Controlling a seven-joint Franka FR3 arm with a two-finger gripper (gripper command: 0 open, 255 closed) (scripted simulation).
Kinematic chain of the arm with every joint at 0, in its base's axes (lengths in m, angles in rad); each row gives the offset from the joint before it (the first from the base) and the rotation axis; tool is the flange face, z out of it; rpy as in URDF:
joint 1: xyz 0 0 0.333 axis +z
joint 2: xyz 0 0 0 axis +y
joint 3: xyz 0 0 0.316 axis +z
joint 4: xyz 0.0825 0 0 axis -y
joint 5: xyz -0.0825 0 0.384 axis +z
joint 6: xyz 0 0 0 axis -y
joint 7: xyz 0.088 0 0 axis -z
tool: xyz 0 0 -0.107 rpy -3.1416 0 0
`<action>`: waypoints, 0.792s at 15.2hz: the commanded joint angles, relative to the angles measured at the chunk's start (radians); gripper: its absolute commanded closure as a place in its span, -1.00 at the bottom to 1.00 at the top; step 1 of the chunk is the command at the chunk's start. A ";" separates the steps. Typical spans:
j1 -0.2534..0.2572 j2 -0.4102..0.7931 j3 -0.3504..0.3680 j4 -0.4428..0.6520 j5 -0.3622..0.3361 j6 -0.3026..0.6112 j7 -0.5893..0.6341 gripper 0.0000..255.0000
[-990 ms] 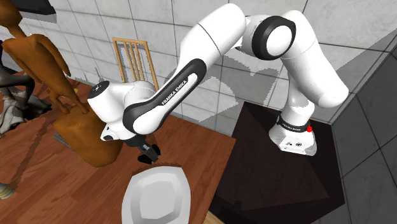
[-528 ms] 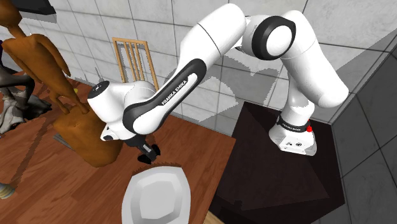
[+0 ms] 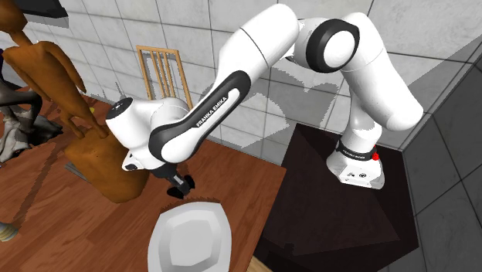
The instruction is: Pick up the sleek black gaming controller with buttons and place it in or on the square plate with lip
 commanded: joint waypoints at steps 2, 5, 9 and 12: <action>-0.002 -0.018 0.003 0.003 0.004 -0.021 -0.002 1.00; -0.003 -0.038 0.006 0.011 0.008 -0.049 -0.004 1.00; -0.005 -0.063 0.009 0.025 0.013 -0.088 -0.007 1.00; -0.005 -0.080 0.012 0.038 0.017 -0.118 -0.009 1.00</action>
